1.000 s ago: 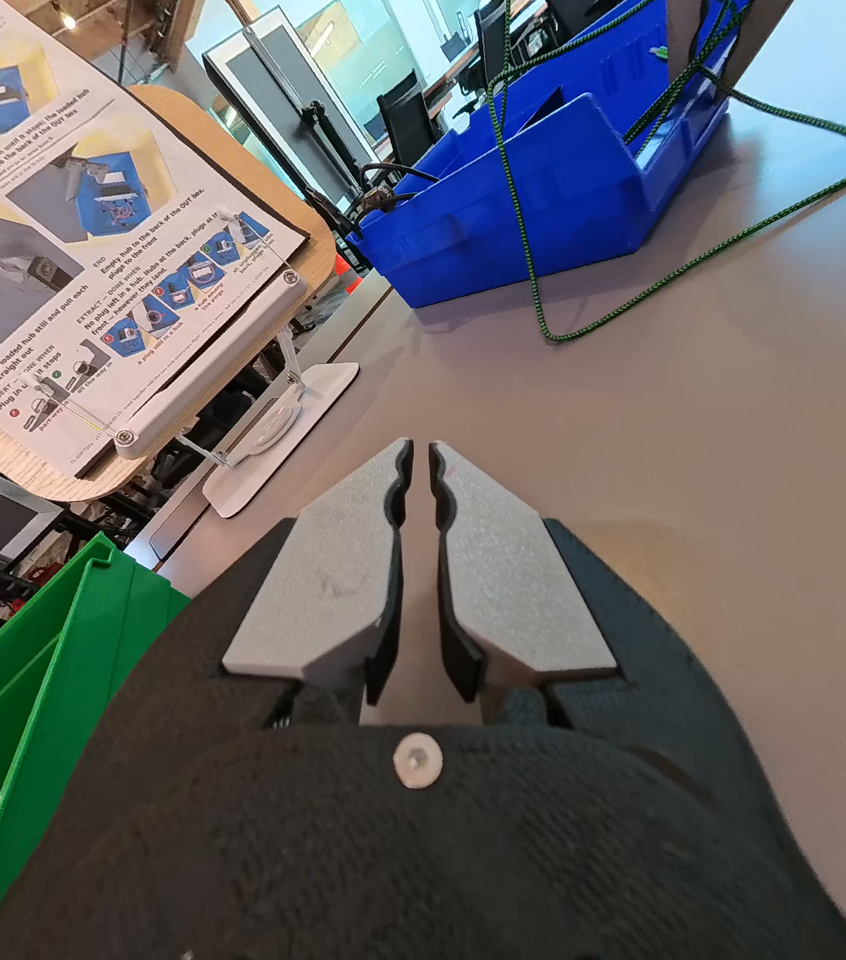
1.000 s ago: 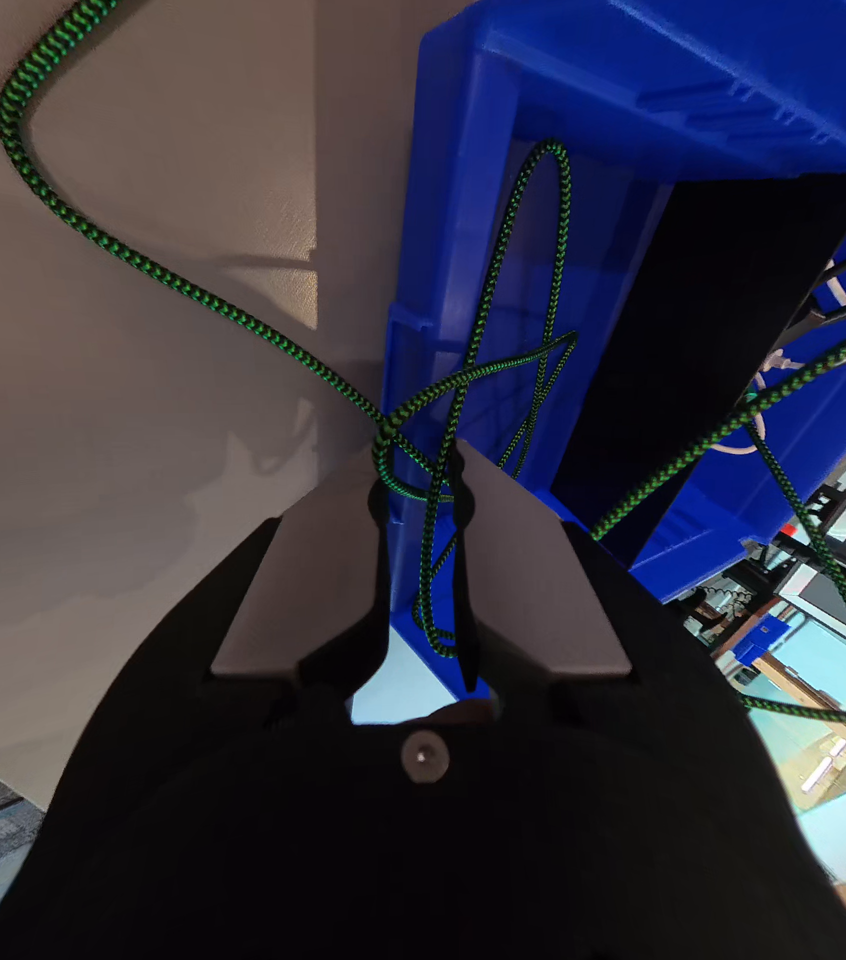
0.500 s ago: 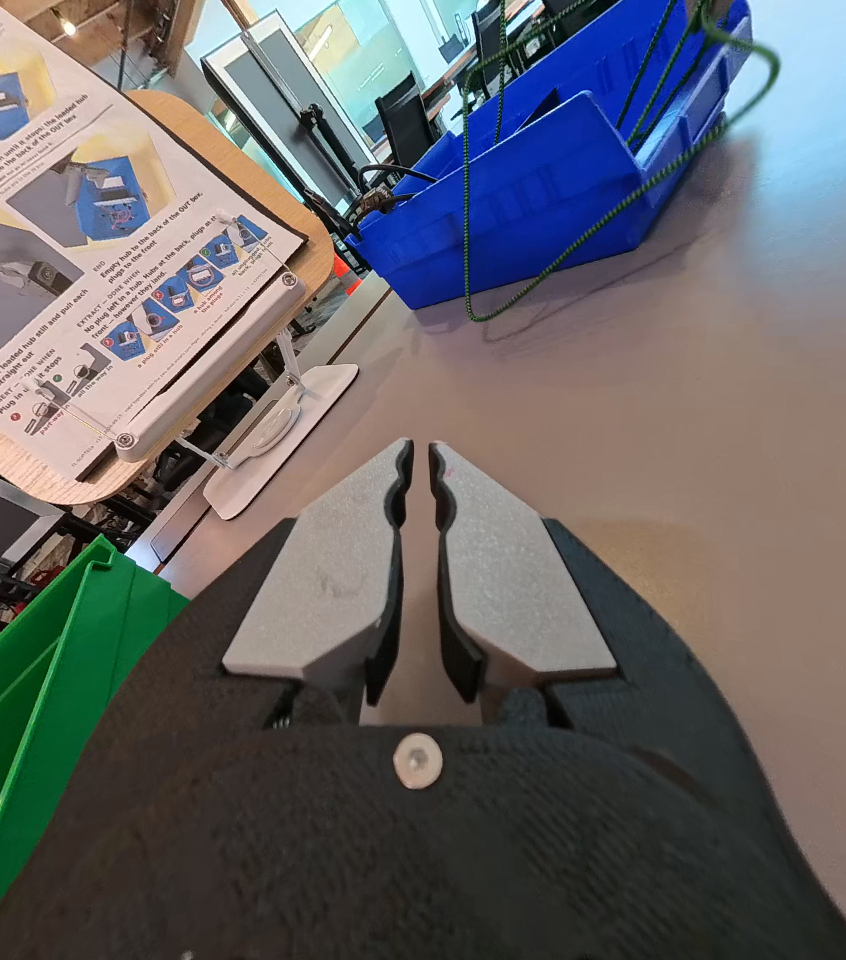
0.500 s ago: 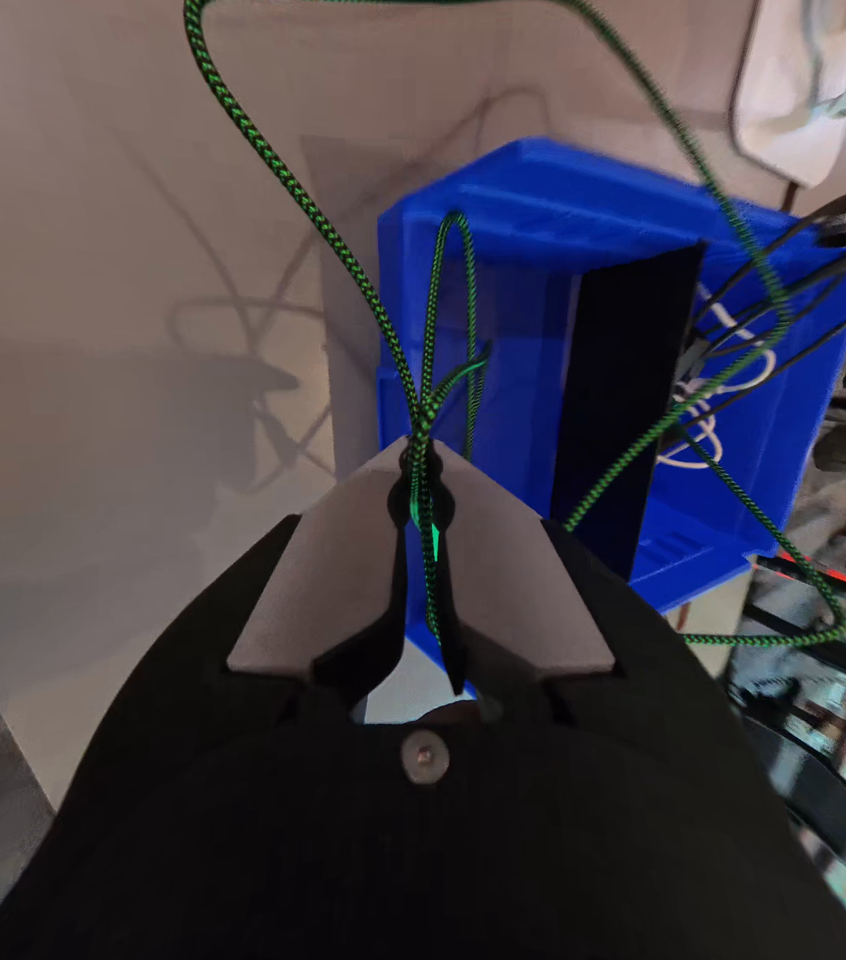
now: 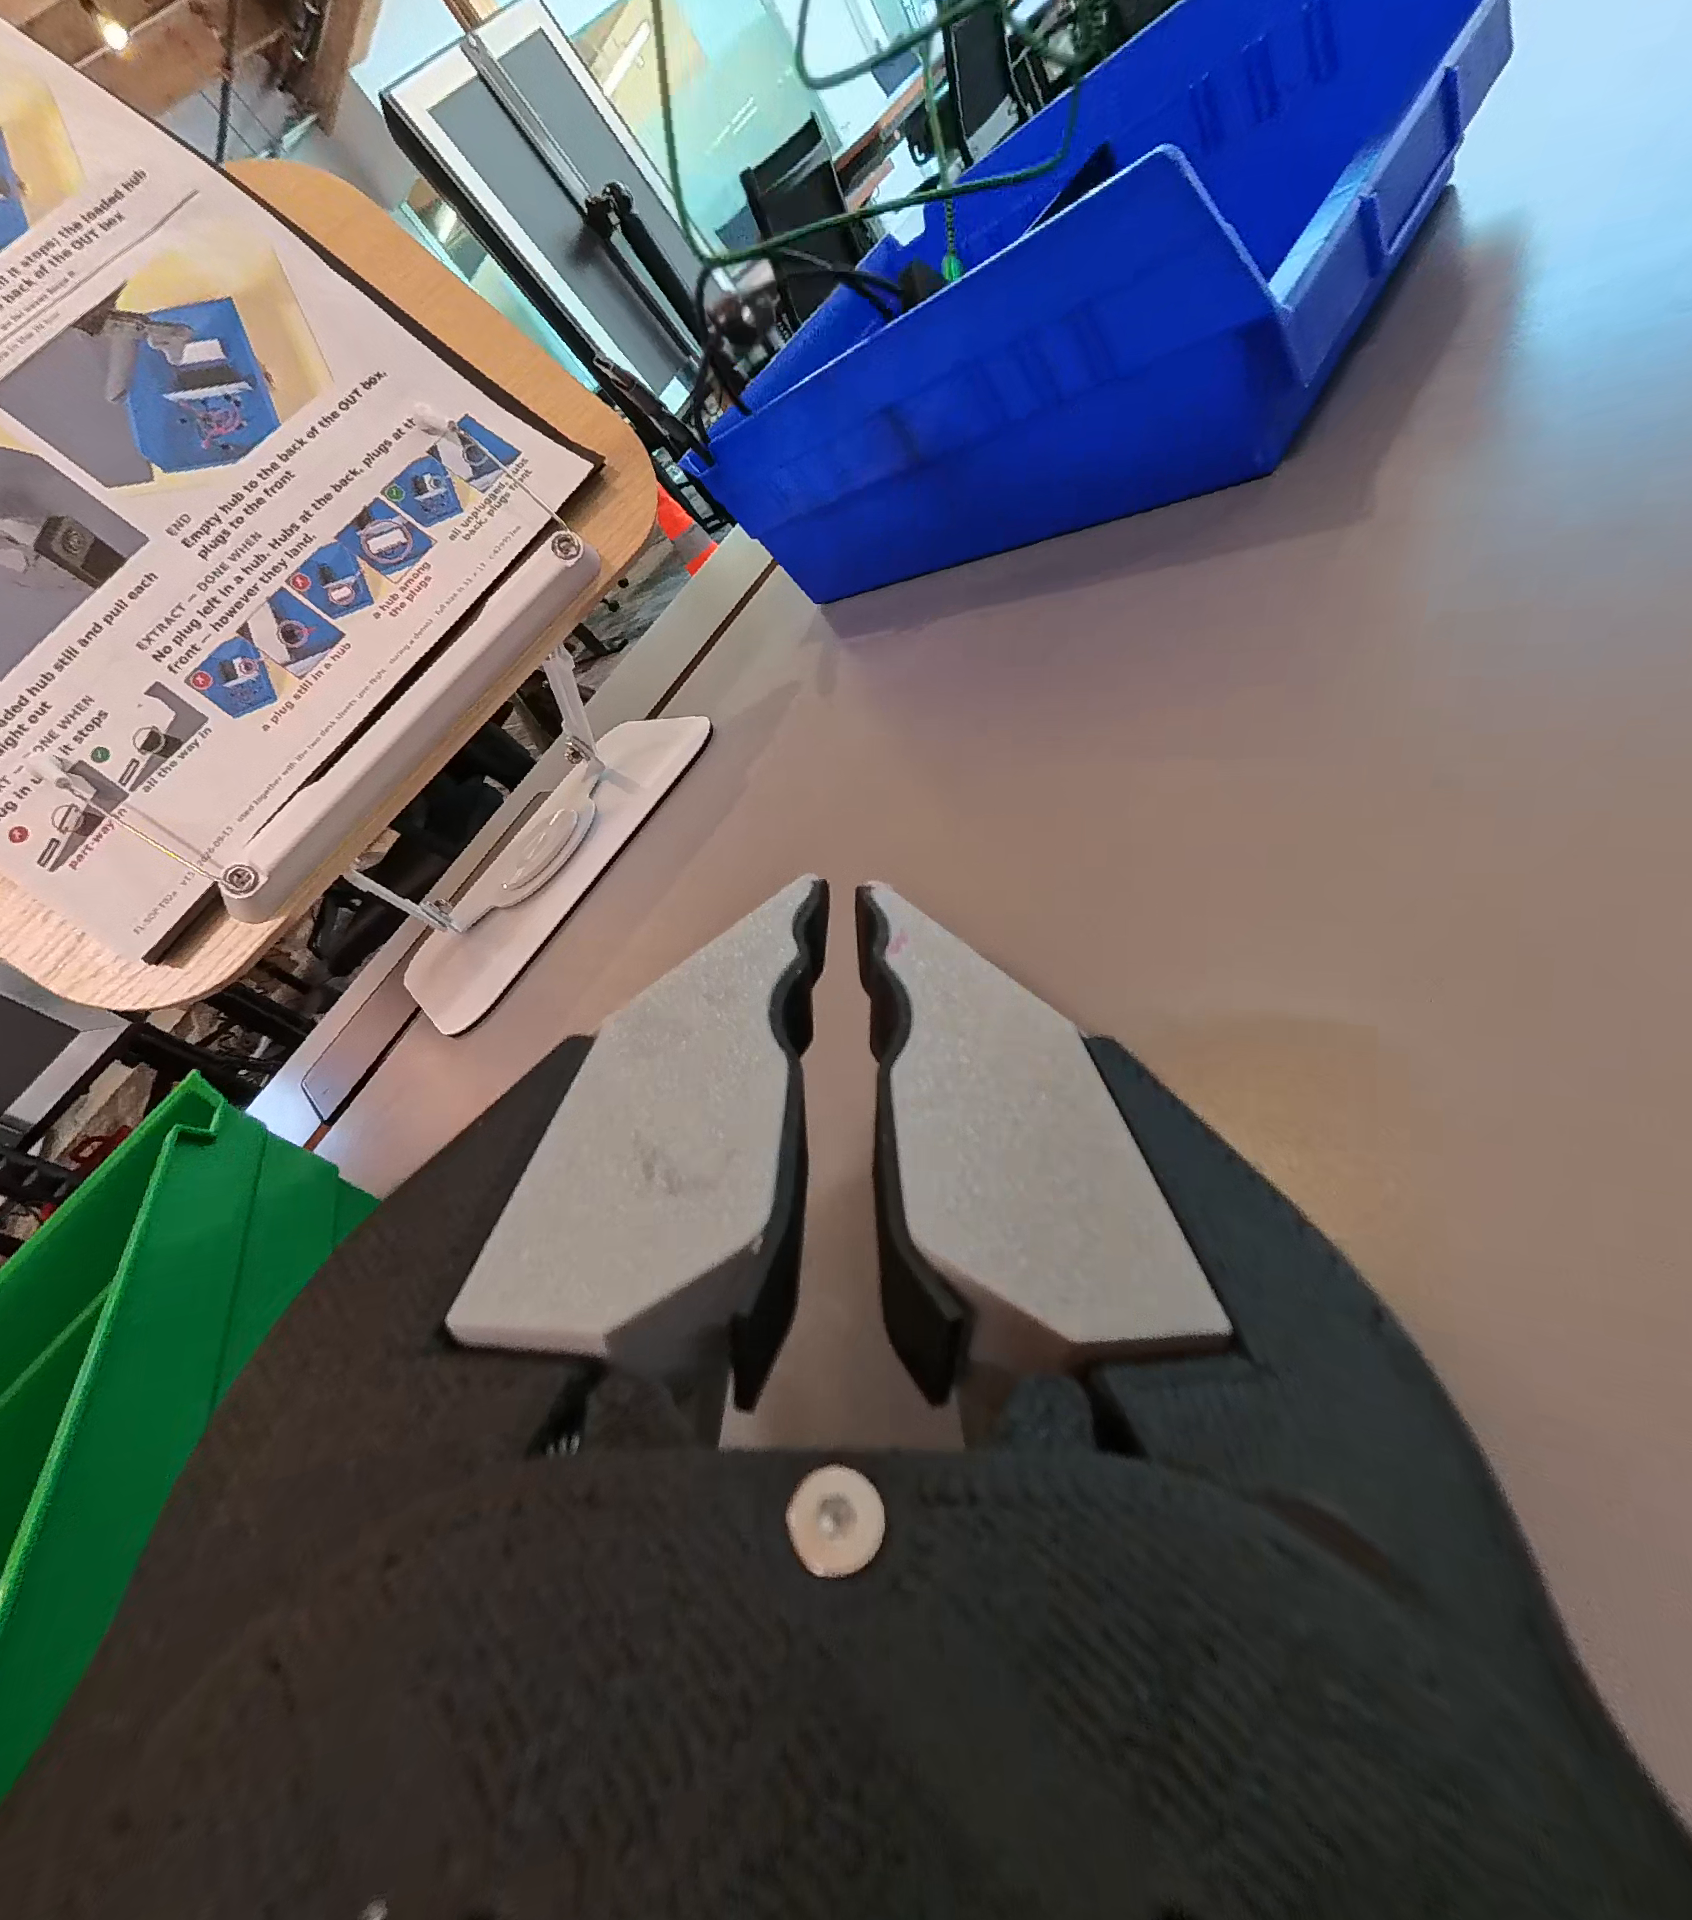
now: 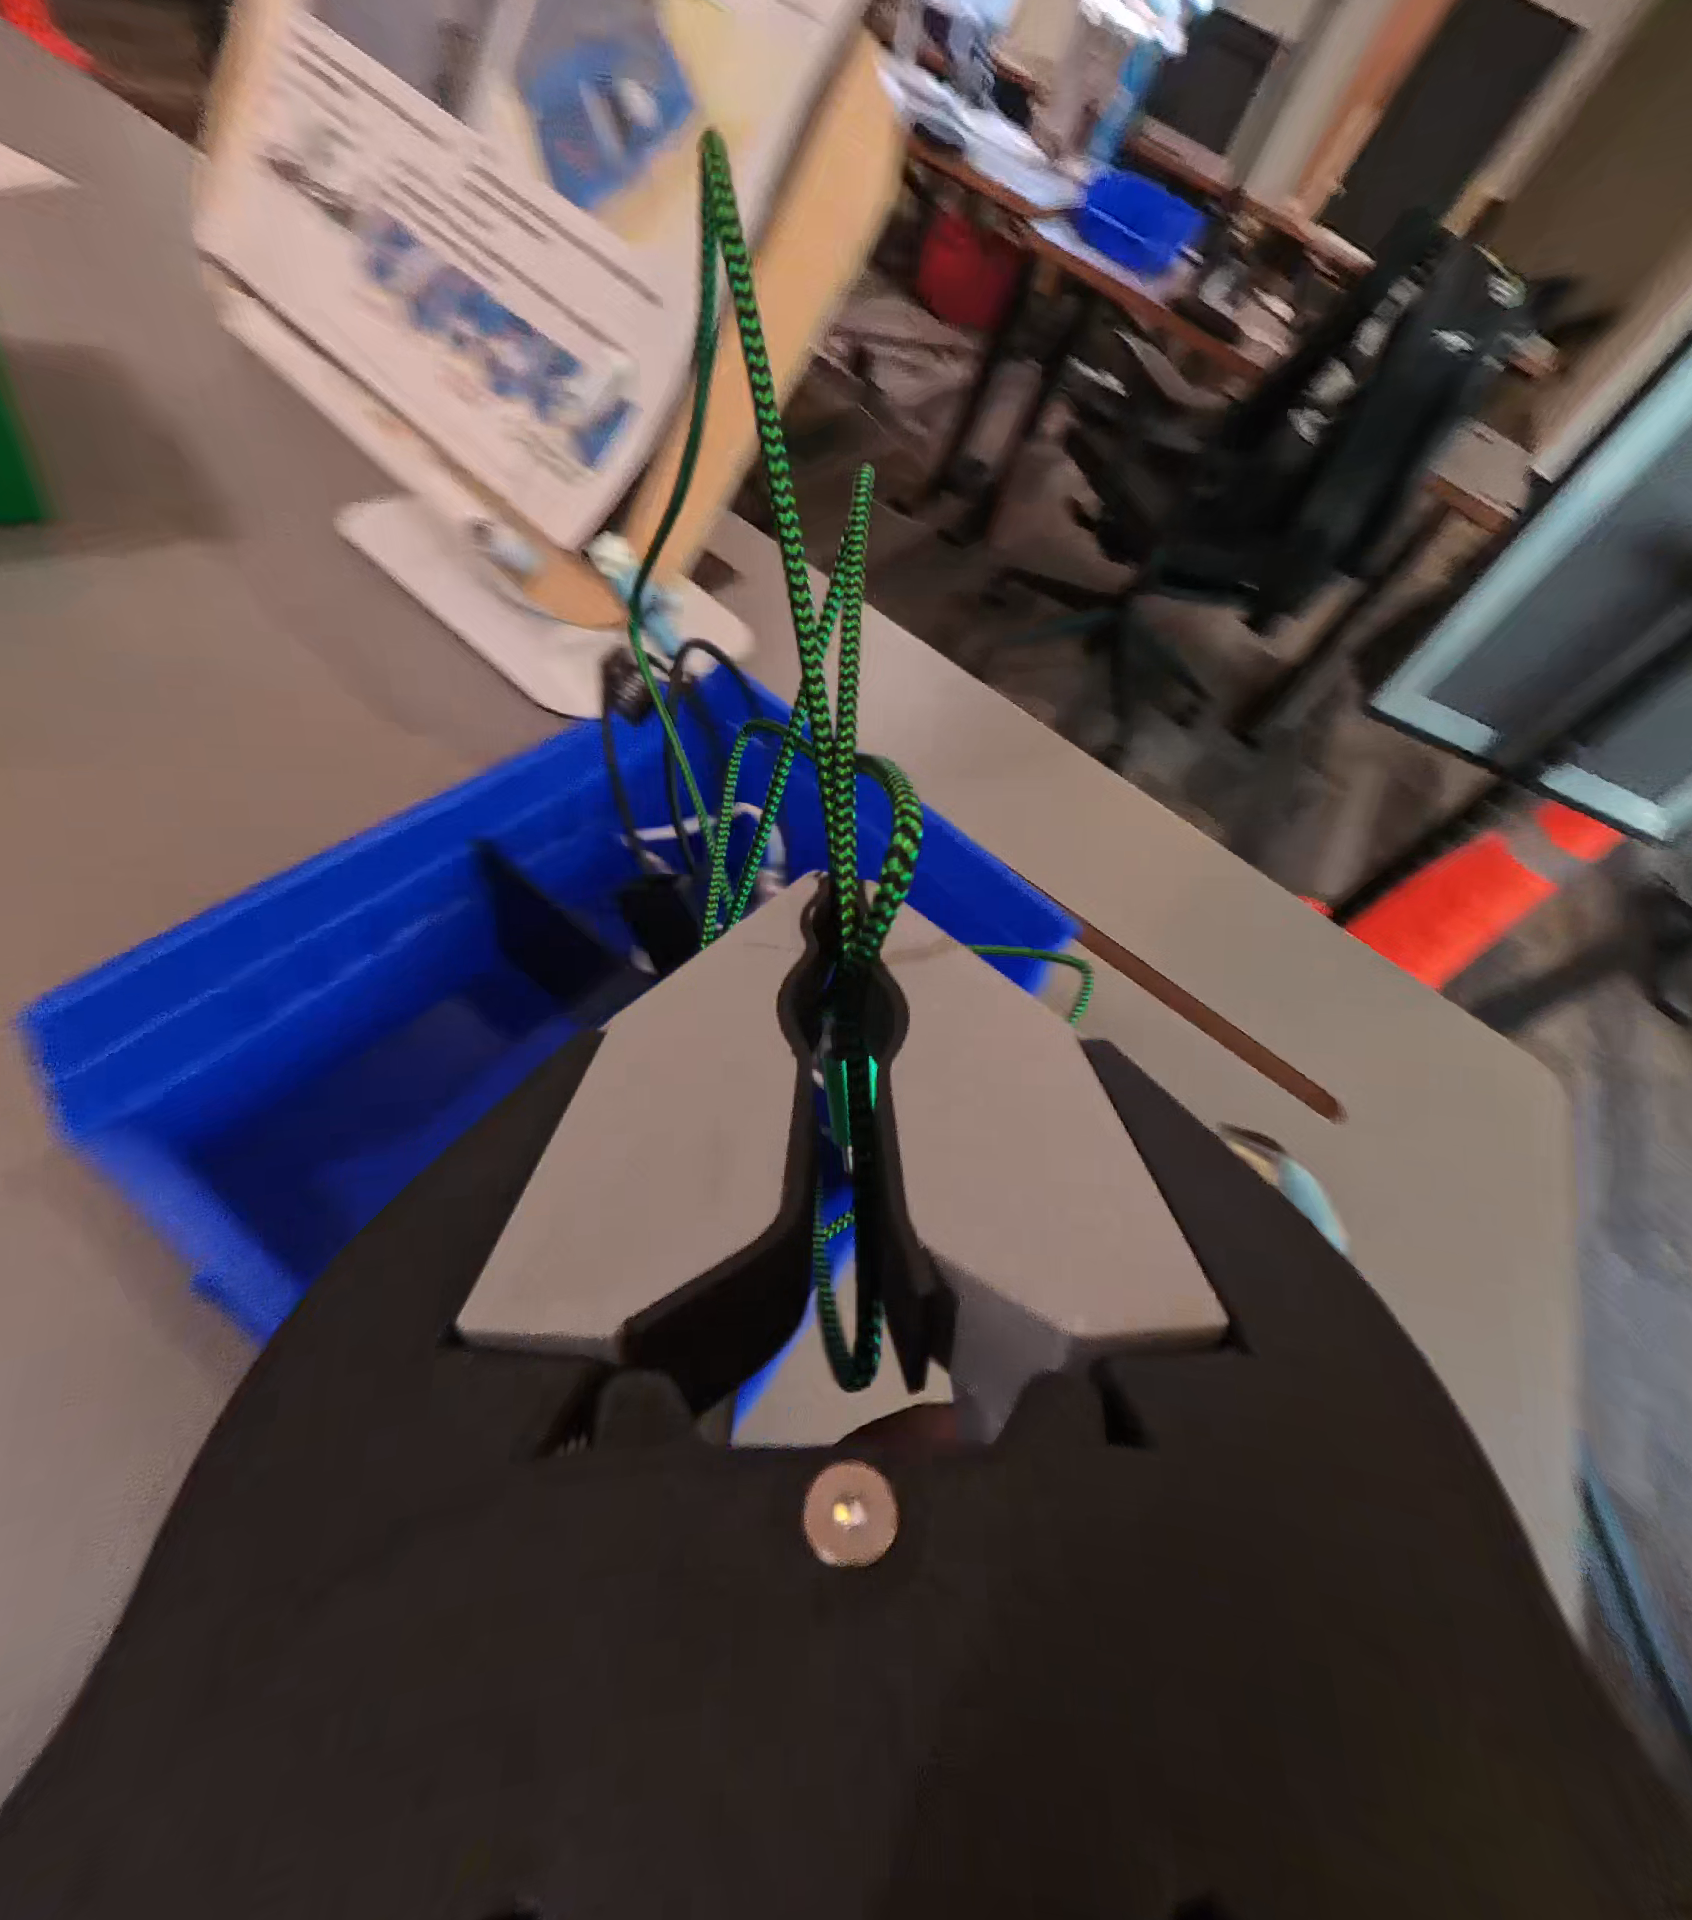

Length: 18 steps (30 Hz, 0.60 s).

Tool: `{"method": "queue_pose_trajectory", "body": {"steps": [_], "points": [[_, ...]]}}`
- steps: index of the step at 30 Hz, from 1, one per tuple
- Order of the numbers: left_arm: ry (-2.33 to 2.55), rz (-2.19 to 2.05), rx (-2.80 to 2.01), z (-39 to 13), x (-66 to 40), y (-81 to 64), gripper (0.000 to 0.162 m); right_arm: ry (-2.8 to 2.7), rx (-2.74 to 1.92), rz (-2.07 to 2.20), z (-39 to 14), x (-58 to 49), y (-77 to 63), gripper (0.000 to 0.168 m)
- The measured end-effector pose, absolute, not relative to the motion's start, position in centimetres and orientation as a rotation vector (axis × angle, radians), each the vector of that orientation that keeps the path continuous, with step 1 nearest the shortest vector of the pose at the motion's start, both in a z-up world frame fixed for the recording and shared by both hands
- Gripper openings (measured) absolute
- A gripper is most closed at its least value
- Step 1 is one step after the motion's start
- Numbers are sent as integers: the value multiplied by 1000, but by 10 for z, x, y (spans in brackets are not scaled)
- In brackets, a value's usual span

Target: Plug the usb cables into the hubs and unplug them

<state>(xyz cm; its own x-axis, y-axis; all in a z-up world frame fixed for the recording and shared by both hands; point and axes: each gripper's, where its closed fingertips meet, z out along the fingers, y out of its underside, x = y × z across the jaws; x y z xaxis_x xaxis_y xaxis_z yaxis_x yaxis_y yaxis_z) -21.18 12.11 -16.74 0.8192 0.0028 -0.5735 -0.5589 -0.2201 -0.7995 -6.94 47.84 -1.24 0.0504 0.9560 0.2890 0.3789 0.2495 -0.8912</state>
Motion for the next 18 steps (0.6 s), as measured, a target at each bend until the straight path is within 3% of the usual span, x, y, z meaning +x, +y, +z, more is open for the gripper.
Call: {"method": "queue_pose_trajectory", "body": {"steps": [8, 18], "points": [[482, 588, -1750, -174, -209, 124, 1, -1939, -1450, -49, -68, -117, 521, 0], [425, 554, -1722, -166, -213, 120, 0, -2182, -1840, -210, -170, -167, 516, 2]]}}
